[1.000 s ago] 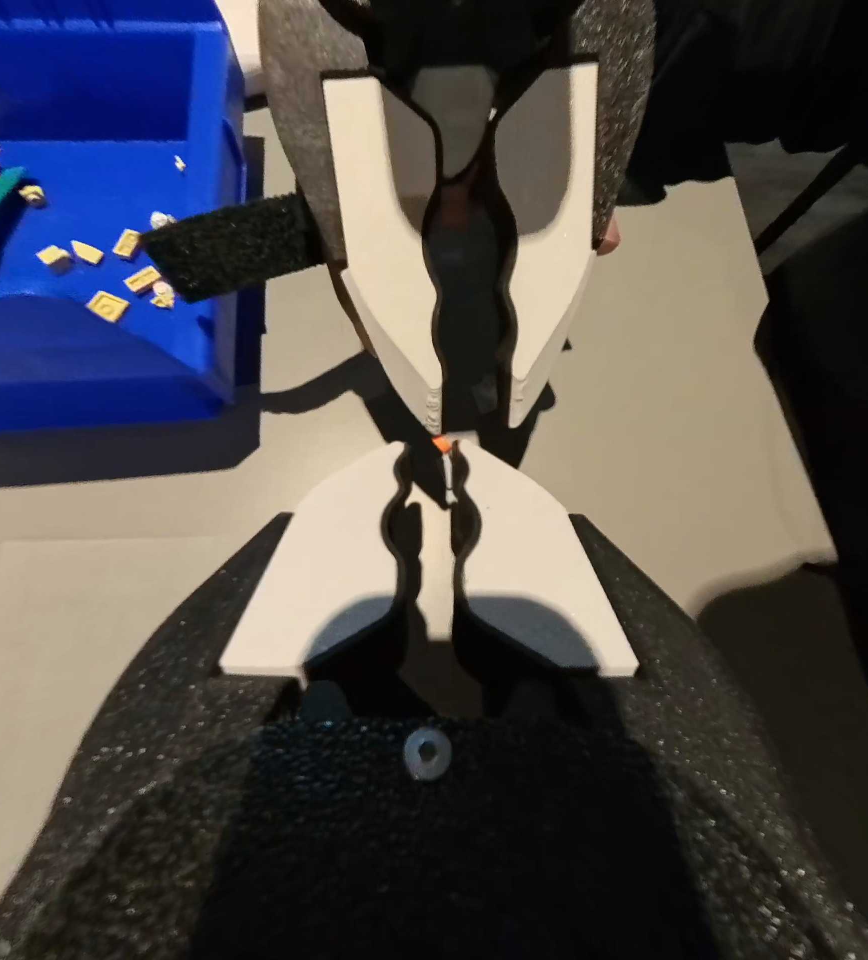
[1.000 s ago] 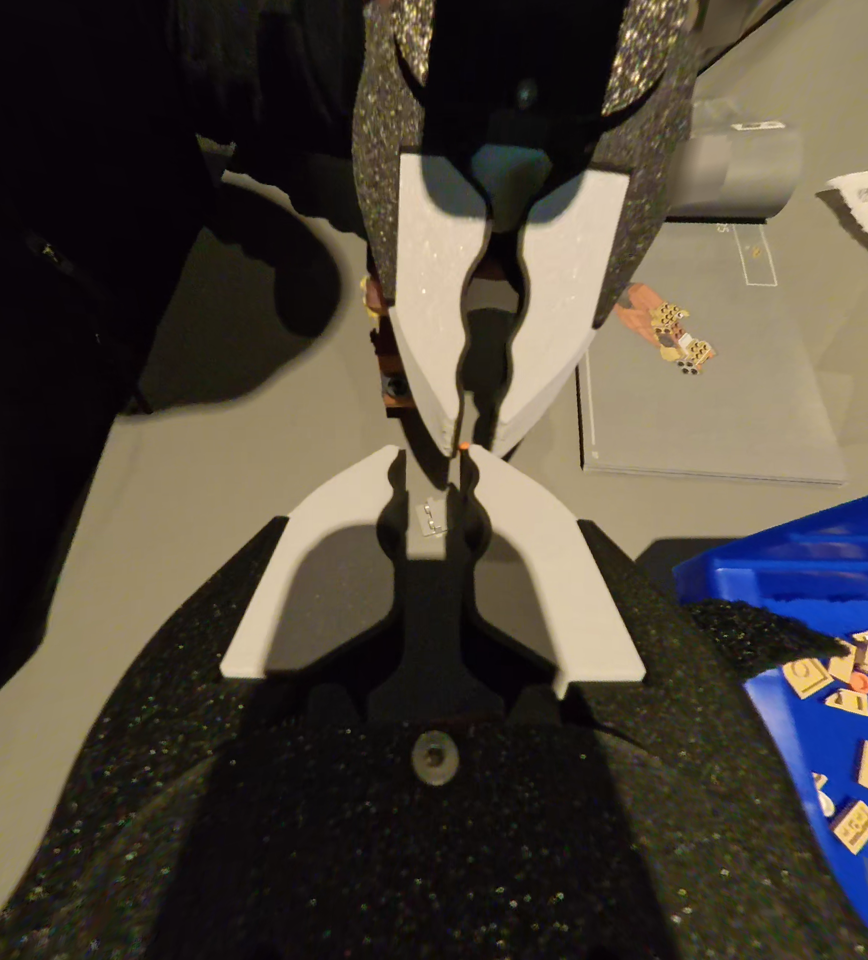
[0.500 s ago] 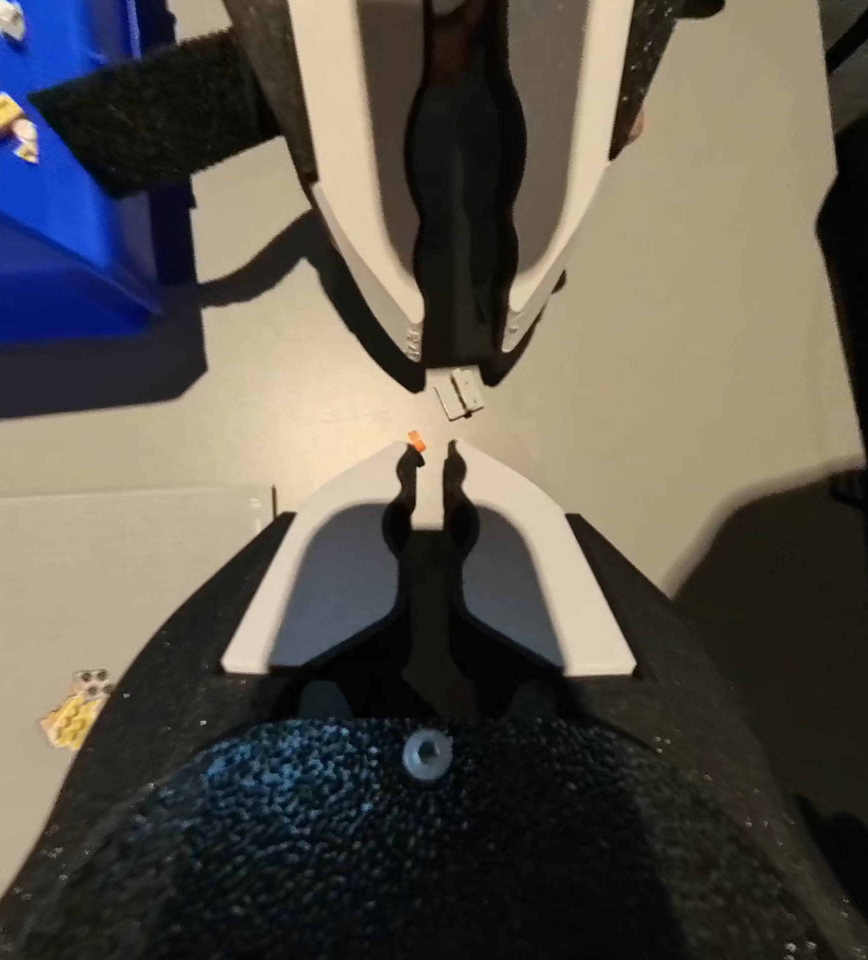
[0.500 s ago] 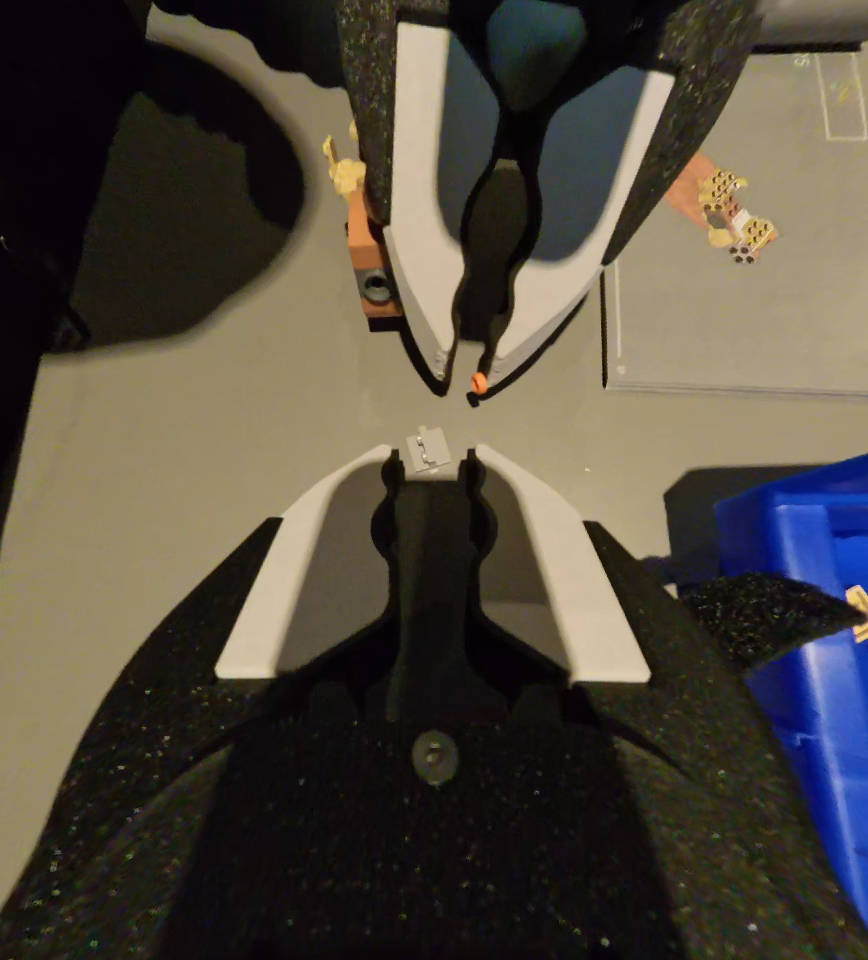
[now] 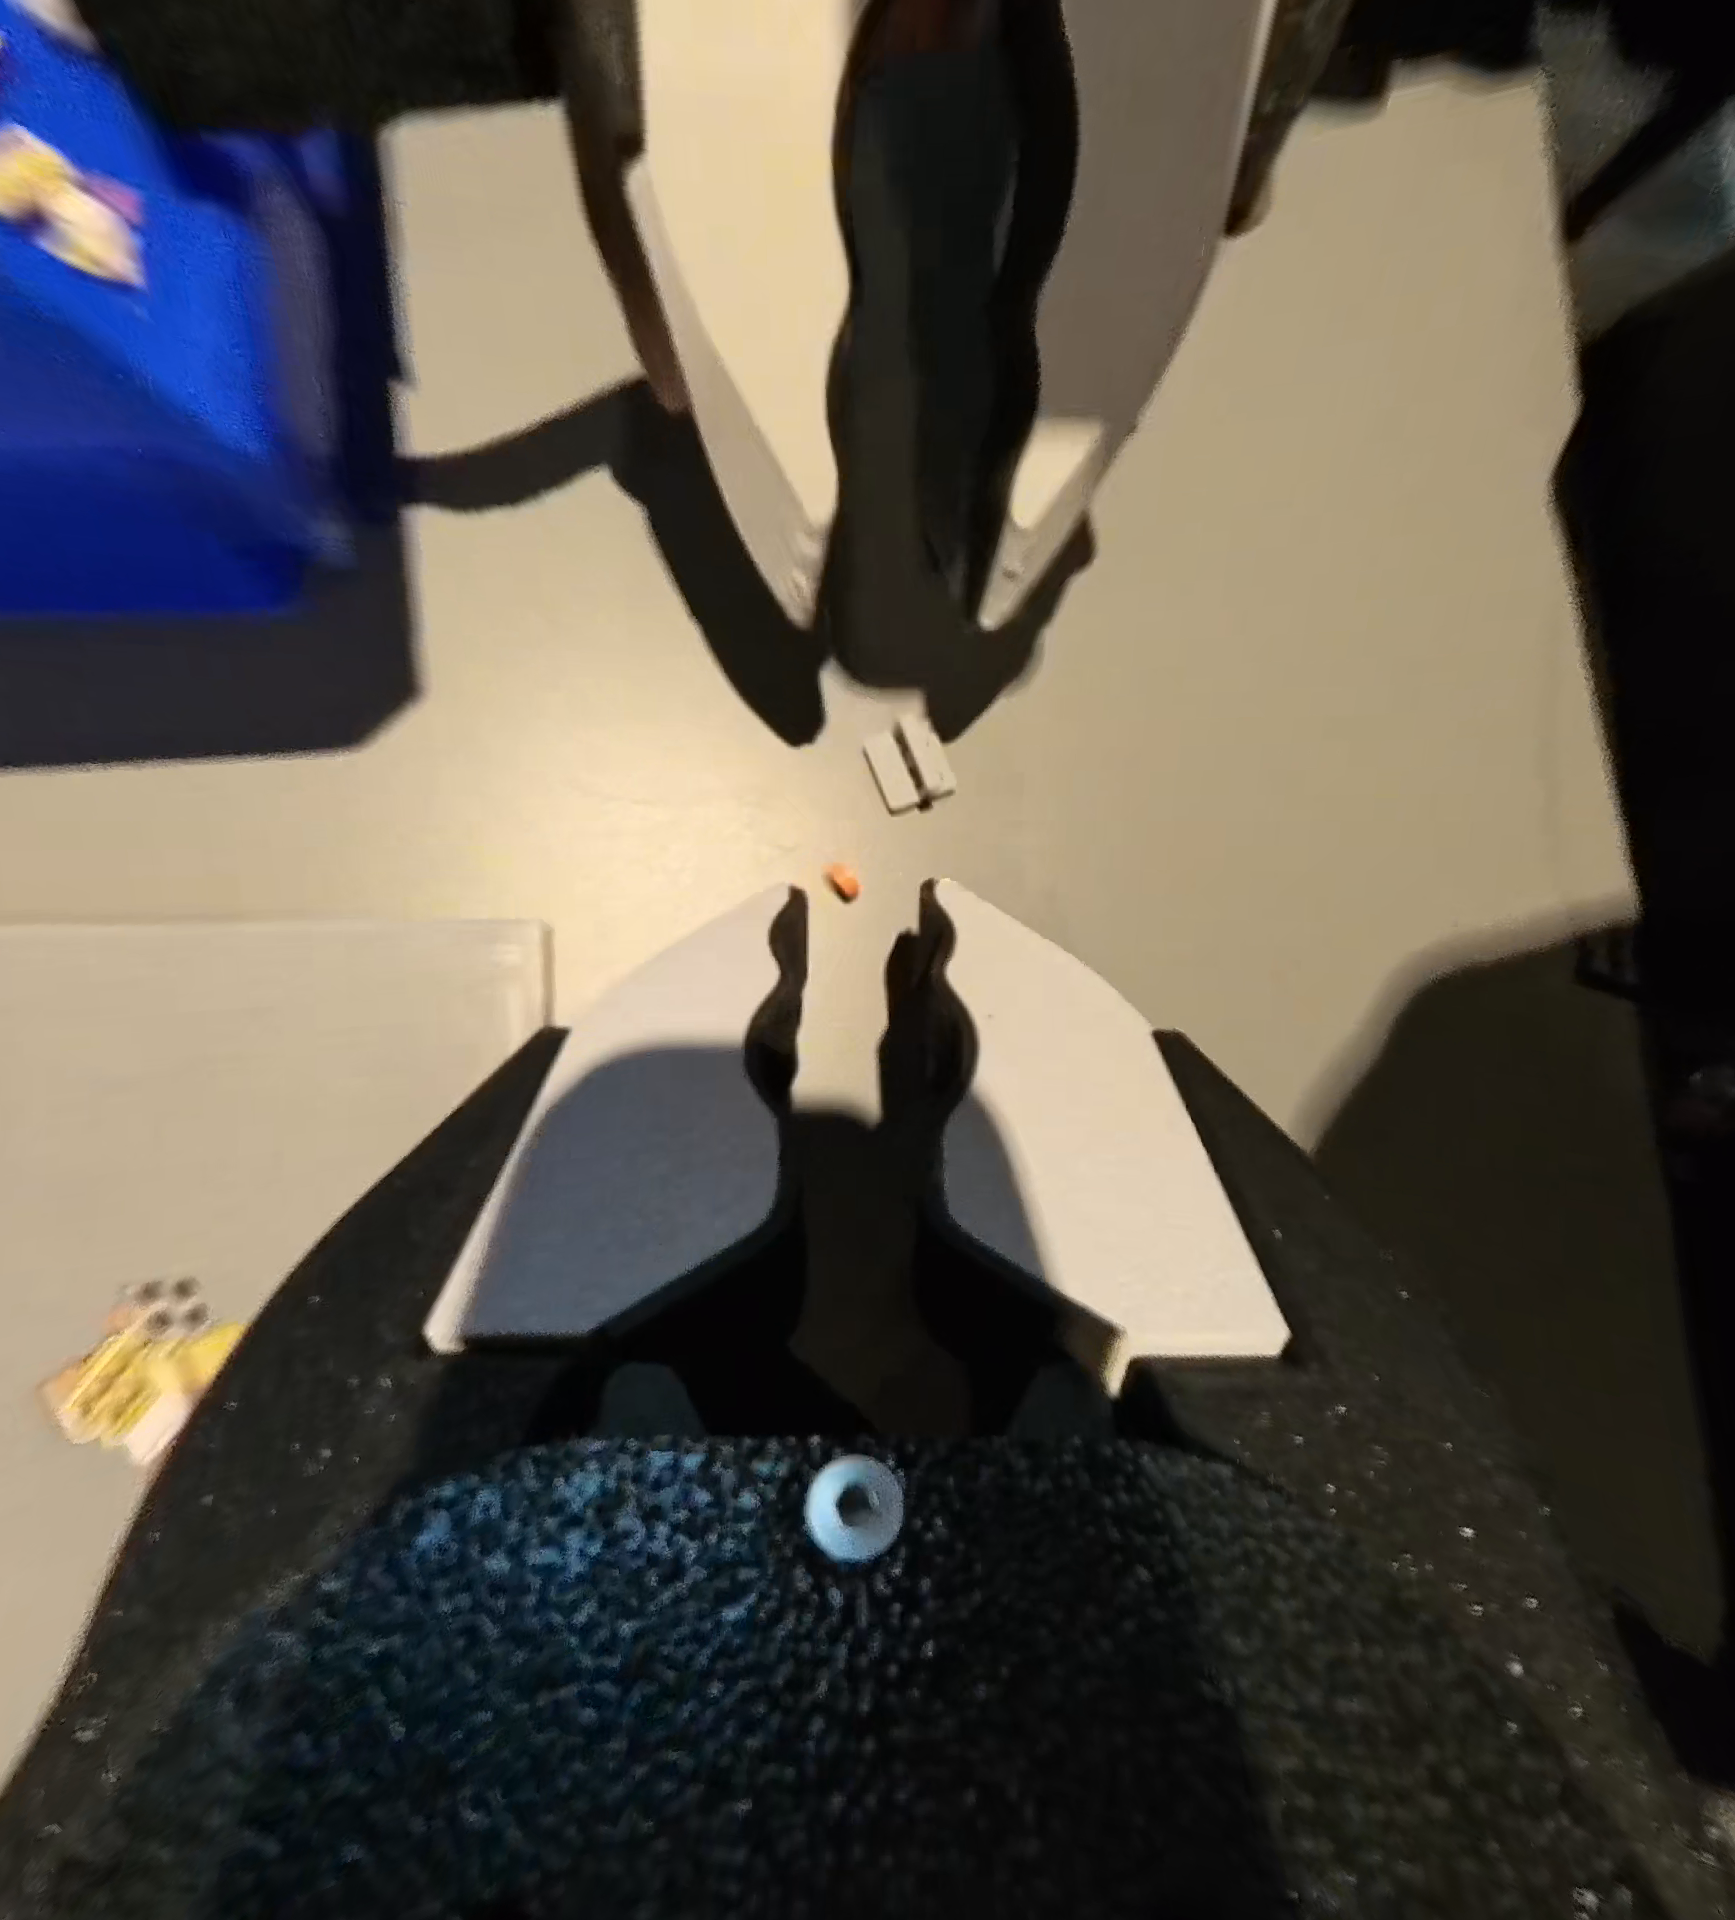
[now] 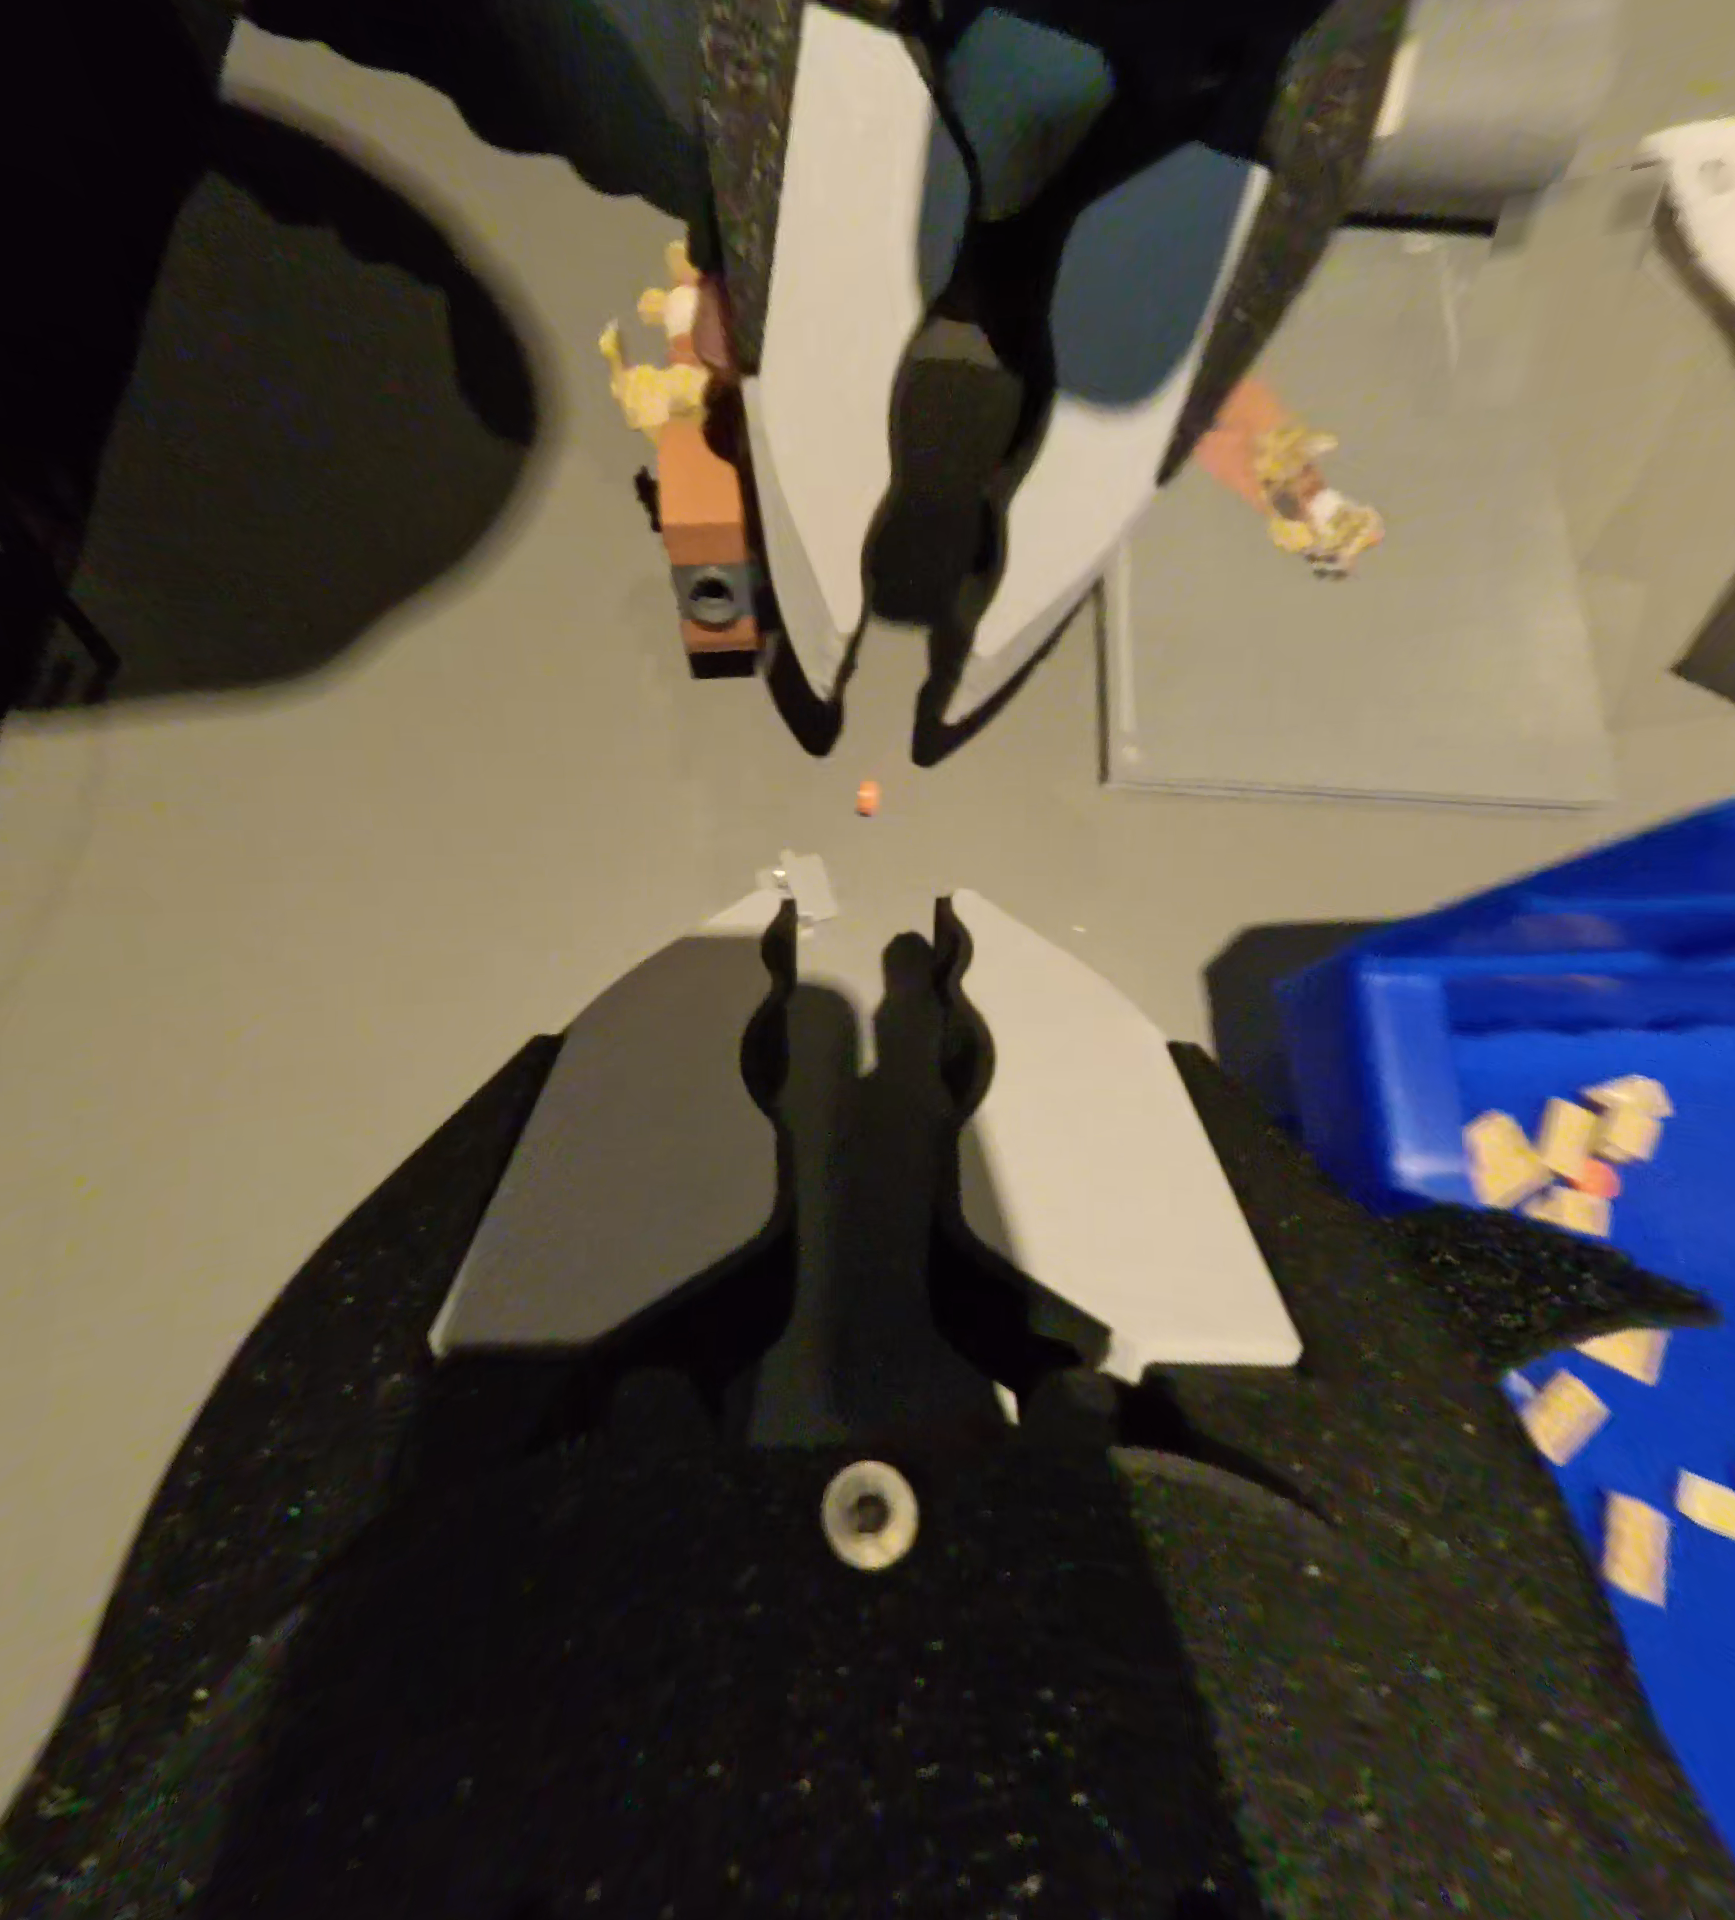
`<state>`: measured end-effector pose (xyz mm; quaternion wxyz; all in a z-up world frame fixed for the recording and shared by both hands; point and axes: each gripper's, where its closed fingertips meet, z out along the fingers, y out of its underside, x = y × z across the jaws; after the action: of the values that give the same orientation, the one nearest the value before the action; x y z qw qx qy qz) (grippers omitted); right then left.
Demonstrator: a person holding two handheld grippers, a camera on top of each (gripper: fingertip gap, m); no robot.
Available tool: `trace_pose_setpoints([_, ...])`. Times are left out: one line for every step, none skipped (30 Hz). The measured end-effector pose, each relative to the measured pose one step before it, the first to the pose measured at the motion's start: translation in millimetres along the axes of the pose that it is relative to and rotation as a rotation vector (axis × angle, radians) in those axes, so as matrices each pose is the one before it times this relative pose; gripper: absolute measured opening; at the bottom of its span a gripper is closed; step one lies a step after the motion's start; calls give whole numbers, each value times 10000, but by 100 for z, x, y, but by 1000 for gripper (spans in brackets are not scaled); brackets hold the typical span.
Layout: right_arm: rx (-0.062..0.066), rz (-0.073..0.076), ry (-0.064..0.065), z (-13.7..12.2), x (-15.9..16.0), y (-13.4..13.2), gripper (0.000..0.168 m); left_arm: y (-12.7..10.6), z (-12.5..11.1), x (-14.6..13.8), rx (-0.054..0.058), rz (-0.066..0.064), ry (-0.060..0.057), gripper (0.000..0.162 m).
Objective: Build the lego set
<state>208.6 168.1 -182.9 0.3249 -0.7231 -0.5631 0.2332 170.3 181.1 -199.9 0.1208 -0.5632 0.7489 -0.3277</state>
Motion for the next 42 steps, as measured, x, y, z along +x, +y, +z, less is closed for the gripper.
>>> trace_pose_setpoints([4,-84,346,-776,660,-160,25,-364,-629,-206,360,-92,-104,20])
trace_pose_setpoints([-12,-100,392,-905,858,-169,25,-376,-672,-207,396,-69,-111,21])
trace_pose_setpoints([-56,-95,399,-964,1043,-137,25,-356,-709,-205,422,-54,-123,21])
trace_pose_setpoints([-109,-97,407,-955,1251,-73,24,-329,-697,-256,412,-58,-144,21])
trace_pose_setpoints([-187,-121,412,-821,1430,37,23,-260,-648,-285,383,-72,-170,21])
trace_pose_setpoints([-327,-140,378,-577,1562,281,22,-160,-584,-288,323,-68,-164,20])
trace_pose_setpoints([-495,-114,295,-238,1607,618,22,-29,-481,-309,245,-53,-173,21])
trace_pose_setpoints([-600,-69,240,130,1590,858,22,75,-377,-346,168,-62,-199,21])
trace_pose_setpoints([-591,-49,173,439,1479,904,21,170,-281,-301,92,-65,-167,21])
trace_pose_setpoints([-521,-85,48,671,1232,780,18,164,-199,-248,70,-44,-121,21])
trace_pose_setpoints([-443,-165,-56,806,953,610,17,112,-133,-217,92,-39,-98,21])
trace_pose_setpoints([-352,-222,-126,850,755,436,16,90,-73,-193,73,-60,-68,21])
trace_pose_setpoints([-294,-208,-199,853,562,325,14,123,-36,-146,12,-63,-27,20])
trace_pose_setpoints([-228,-111,-268,813,402,186,14,110,-16,-137,-12,-35,-30,21])
trace_pose_setpoints([-140,-1,-315,769,267,3,11,111,-10,-143,-13,-10,-43,21])
trace_pose_setpoints([-101,9,-306,686,165,-76,9,123,0,-99,-31,-6,-27,21])
trace_pose_setpoints([-101,-44,-239,605,117,-43,8,115,-5,-68,-26,-4,-20,21])
trace_pose_setpoints([-139,-52,-210,544,38,67,8,93,-33,-37,-14,3,-13,21])
trace_pose_setpoints([-158,-31,-191,477,-19,137,8,89,-36,-32,-21,6,-7,20])
trace_pose_setpoints([-111,-22,-121,401,-26,108,8,54,-60,-19,-15,9,-9,21])
trace_pose_setpoints([-58,-10,-85,310,-40,69,8,19,-66,-12,5,5,-10,20])
trace_pose_setpoints([-30,-3,-54,247,-48,73,8,-2,-71,-14,19,0,-8,20])
trace_pose_setpoints([-4,-1,-8,199,6,44,8,-24,-60,-6,20,-4,-3,20])
trace_pose_setpoints([26,18,0,162,3,-10,8,-5,-39,14,9,-4,9,20])
trace_pose_setpoints([60,37,-33,131,-47,-81,9,16,-18,-6,-3,1,-6,20])
trace_pose_setpoints([85,27,-50,68,-92,-139,9,29,-6,-27,-16,7,-16,20])
trace_pose_setpoints([97,12,-17,13,-47,-160,9,43,-3,-31,-21,3,-20,20])
trace_pose_setpoints([77,23,22,-23,25,-117,9,26,1,-37,-18,2,-25,20])
trace_pose_setpoints([38,36,10,-22,31,-44,9,29,-4,-42,-16,9,-34,20])
trace_pose_setpoints([19,27,8,-8,31,-9,9,18,-27,-54,-16,6,-33,20])
trace_pose_setpoints([7,17,42,-20,63,9,9,6,-35,-37,-8,-1,-26,20])
trace_pose_setpoints([18,14,35,-27,51,4,9,-18,-37,-33,9,2,-22,20])
trace_pose_setpoints([79,25,-7,-39,-15,-103,9,-20,-27,-30,17,-3,-15,20])
trace_pose_setpoints([123,47,-54,-2,-98,-180,8,-10,-15,-25,6,-13,-6,20])
trace_pose_setpoints([101,48,-83,47,-153,-158,8,36,12,-18,-14,-10,0,20])
trace_pose_setpoints([28,22,-76,110,-150,-60,9,66,22,-37,-29,1,-13,20])
trace_pose_setpoints([-8,6,-43,117,-102,-11,9,95,31,-56,-44,0,-26,20])
trace_pose_setpoints([-26,1,26,25,23,30,9,89,37,-55,-44,-7,-20,20])
trace_pose_setpoints([-71,-17,105,-19,186,103,8,20,12,-18,-8,-6,-7,20])
trace_pose_setpoints([-86,-23,131,-17,261,159,9,-14,1,16,15,-4,17,20])
trace_pose_setpoints([-51,16,108,-23,273,116,9,-8,-2,14,11,-7,14,20])
trace_pose_setpoints([-42,52,77,-13,240,115,9,3,-1,-10,-2,-1,-8,20])
